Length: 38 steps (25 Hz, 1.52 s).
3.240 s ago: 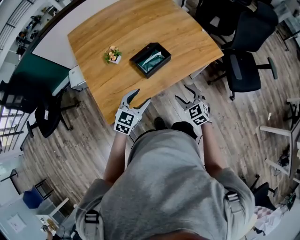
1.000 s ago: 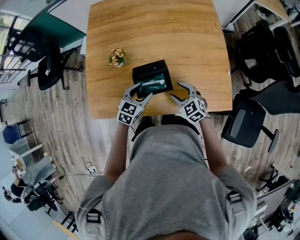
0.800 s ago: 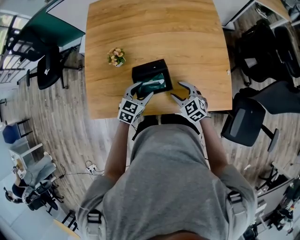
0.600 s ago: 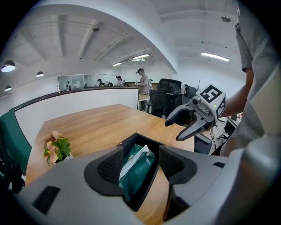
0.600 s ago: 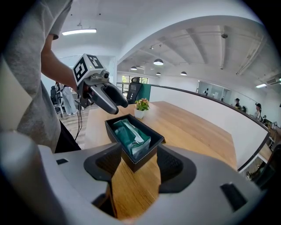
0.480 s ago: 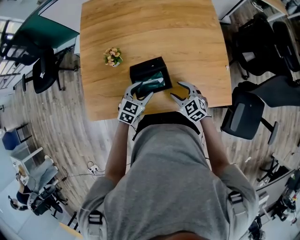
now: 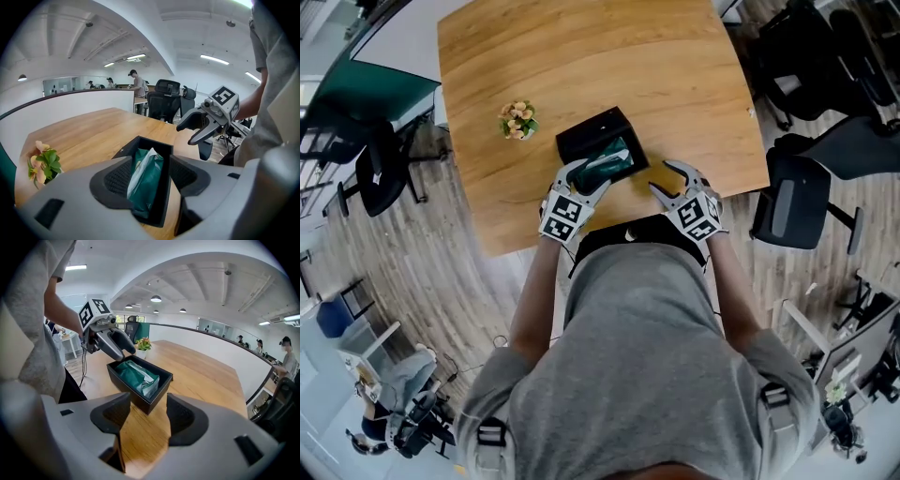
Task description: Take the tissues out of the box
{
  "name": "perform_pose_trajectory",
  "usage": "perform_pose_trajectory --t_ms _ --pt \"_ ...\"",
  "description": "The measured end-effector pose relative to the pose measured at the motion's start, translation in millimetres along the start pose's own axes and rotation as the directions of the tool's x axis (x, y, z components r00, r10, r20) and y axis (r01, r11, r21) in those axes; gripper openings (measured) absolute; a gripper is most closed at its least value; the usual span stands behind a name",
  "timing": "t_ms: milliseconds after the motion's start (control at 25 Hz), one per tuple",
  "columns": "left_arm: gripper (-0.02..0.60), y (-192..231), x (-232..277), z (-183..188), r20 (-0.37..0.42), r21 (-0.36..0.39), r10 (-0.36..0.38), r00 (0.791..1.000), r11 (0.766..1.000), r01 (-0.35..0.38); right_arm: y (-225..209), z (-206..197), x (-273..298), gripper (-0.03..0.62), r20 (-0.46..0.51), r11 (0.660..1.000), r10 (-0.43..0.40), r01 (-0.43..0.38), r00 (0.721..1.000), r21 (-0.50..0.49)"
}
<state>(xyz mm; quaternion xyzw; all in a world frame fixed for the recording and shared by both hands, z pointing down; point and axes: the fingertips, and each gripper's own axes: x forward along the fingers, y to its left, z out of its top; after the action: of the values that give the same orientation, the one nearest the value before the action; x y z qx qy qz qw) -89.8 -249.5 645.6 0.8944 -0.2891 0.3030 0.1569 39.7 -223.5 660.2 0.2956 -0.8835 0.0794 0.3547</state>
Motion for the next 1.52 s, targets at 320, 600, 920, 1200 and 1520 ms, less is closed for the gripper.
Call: perform_pose_trajectory --t_ms 320,600,920,1200,1520 --pt "0.265 -1.4 12.3 -16.8 -0.075 0.121 -0.064 0.995 0.99 0.073 15.3 1.3 -1.6 0.244 -0.013 0.997 -0.059 0.059 0.998 0.04" --pt "0.265 -0.9 26.6 -19.5 -0.115 0.195 -0.1 0.988 0.973 0.122 20.6 -6.9 -6.4 0.242 -0.038 0.99 -0.109 0.112 0.993 0.081" --pt "0.258 -4.7 42.2 -22.3 -0.174 0.272 -0.141 0.975 0.944 0.185 15.4 -10.2 -17.3 0.238 -0.049 0.974 -0.188 0.193 0.981 0.121" --pt "0.212 -0.3 51.3 -28.6 -0.248 0.288 -0.1 0.964 0.942 0.172 24.2 -19.9 -21.7 0.238 -0.071 0.963 -0.21 0.219 0.975 0.155" --pt "0.153 2.2 60.6 -40.4 -0.339 0.379 0.009 0.941 0.917 0.128 18.8 -25.9 -27.6 0.236 -0.078 0.955 -0.234 0.245 0.969 0.168"
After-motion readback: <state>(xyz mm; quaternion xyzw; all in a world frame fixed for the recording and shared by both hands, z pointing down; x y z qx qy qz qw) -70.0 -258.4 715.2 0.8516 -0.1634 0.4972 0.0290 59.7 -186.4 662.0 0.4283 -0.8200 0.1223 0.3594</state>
